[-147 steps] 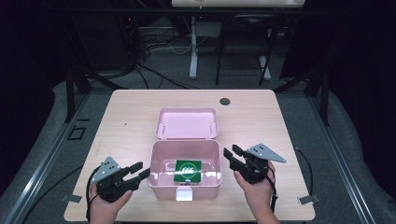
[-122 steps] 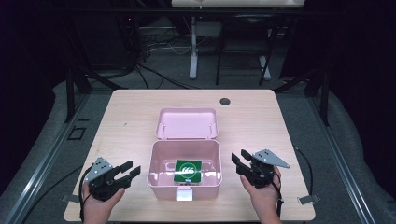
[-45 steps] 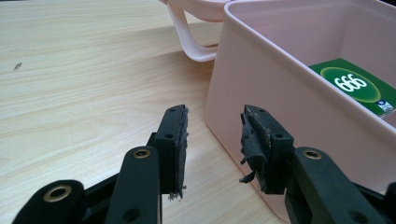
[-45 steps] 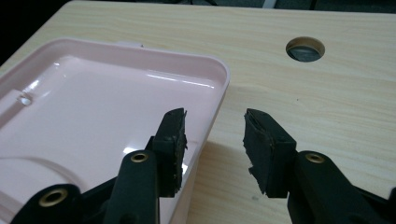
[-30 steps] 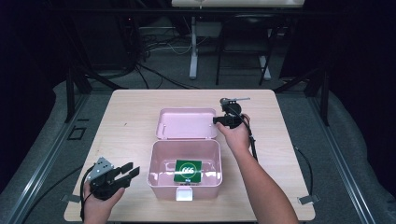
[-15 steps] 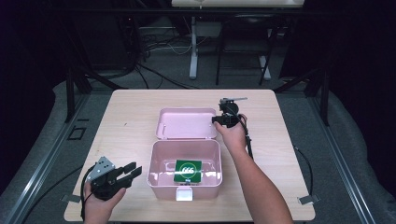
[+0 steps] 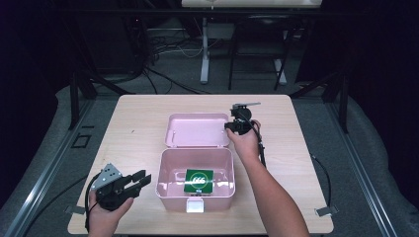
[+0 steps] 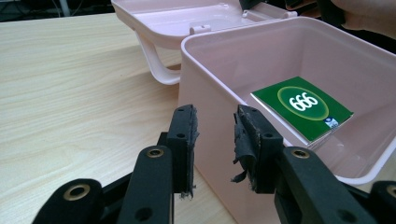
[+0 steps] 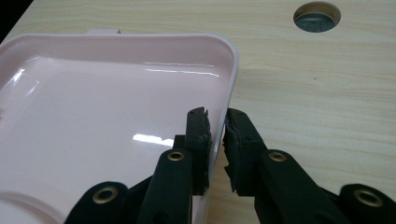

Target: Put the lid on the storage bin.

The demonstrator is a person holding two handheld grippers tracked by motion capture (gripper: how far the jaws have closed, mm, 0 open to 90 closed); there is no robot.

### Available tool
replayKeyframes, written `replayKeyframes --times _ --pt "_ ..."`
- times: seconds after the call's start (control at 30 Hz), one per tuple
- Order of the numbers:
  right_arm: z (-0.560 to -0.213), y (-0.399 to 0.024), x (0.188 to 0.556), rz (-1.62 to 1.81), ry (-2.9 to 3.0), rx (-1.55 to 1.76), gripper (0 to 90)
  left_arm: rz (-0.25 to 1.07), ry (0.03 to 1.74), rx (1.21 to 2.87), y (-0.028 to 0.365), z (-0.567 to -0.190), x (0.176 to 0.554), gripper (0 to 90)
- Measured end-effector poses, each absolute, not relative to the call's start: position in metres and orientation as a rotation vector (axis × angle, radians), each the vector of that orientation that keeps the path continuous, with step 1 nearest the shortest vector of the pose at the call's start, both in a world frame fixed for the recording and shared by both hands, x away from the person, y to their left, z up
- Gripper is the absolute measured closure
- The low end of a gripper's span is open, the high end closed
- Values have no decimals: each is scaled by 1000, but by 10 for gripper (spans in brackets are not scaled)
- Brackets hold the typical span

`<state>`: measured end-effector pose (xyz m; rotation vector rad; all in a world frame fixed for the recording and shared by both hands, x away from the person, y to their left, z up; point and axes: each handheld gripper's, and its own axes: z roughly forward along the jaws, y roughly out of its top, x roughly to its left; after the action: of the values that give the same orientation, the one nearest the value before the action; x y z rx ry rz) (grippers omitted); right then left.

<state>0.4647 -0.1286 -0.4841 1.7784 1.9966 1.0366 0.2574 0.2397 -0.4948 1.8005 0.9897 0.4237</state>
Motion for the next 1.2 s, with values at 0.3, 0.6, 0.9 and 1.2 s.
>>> replayKeyframes --times 0.3,0.6,0.9,1.2 --pt "-477 -127 463 1024 1983 1771 819 398 952 1801 235 -485 257 663" --pt "-471 -129 461 1037 1976 1773 825 375 918 1799 228 -480 258 664" --pt "-467 -131 458 1059 1963 1764 830 361 914 1850 219 -485 261 683" --pt "-457 -134 453 1107 1944 1738 842 351 917 1865 217 -489 263 741"
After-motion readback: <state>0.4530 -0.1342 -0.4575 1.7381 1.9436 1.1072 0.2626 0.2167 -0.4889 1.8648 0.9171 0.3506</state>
